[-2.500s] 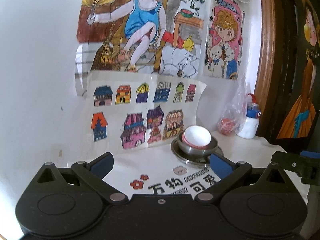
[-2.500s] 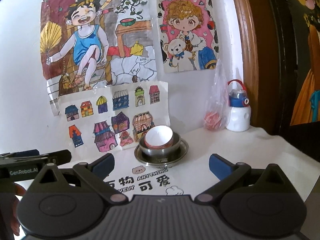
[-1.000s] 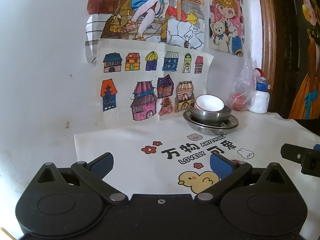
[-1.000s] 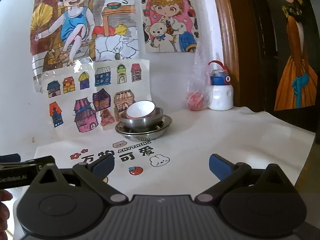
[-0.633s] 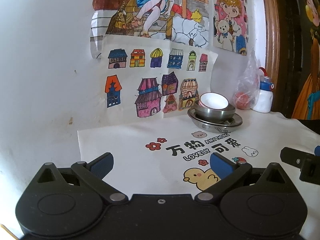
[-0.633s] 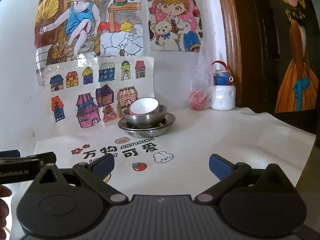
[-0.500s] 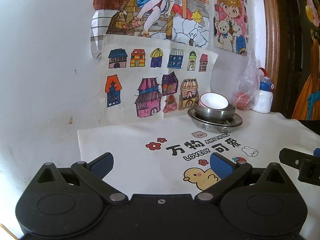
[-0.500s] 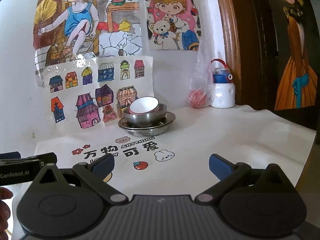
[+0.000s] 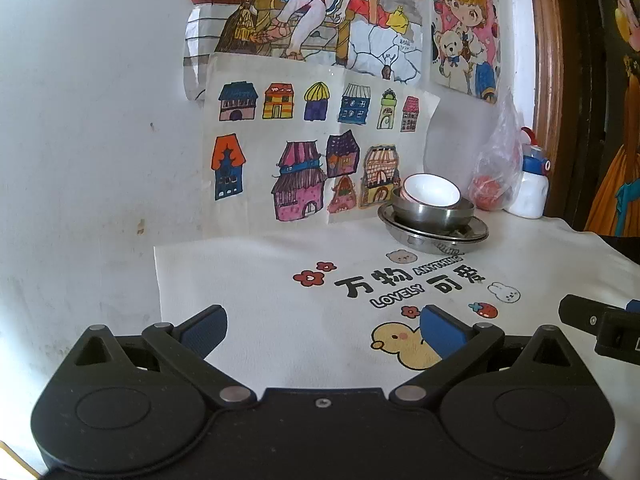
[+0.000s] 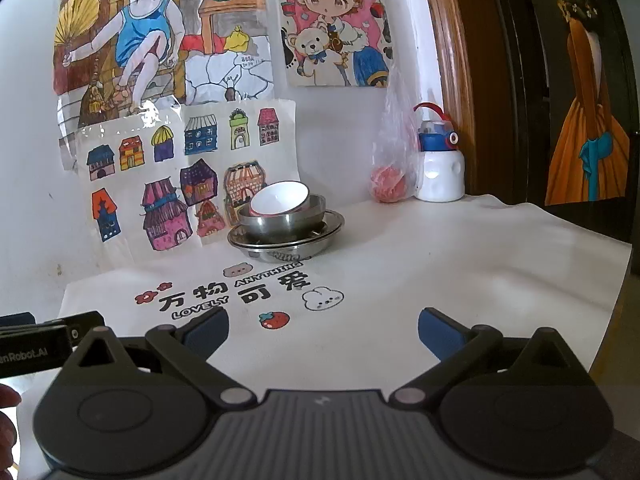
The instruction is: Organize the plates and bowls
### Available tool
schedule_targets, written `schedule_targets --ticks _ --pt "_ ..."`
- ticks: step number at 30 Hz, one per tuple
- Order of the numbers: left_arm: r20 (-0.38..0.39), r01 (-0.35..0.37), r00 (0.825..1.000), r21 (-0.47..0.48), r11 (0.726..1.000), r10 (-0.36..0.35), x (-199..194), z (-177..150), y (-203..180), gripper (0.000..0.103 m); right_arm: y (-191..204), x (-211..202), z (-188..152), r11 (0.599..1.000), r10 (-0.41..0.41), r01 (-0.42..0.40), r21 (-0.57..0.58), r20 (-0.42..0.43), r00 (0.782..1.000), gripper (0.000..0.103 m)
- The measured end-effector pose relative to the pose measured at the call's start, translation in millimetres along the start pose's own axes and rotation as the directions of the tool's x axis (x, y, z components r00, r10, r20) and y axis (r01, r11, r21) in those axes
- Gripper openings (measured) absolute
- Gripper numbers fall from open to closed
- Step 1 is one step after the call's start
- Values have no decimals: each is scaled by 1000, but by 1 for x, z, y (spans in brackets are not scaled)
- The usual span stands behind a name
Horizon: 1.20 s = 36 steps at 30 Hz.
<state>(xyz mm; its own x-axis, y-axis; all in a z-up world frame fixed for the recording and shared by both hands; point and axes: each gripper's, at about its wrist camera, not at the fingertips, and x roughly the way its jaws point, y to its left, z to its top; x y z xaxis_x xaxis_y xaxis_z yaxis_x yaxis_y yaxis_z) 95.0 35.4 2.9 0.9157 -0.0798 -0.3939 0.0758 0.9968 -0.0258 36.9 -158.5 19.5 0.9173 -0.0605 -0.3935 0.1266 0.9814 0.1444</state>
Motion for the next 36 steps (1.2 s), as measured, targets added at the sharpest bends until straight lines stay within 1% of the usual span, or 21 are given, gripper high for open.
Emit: schedule_targets --ticks 36 --pt "-2 -4 1000 3 1000 4 -3 -2 -2 102 2 -1 -3 1000 10 -10 9 -13 1000 103"
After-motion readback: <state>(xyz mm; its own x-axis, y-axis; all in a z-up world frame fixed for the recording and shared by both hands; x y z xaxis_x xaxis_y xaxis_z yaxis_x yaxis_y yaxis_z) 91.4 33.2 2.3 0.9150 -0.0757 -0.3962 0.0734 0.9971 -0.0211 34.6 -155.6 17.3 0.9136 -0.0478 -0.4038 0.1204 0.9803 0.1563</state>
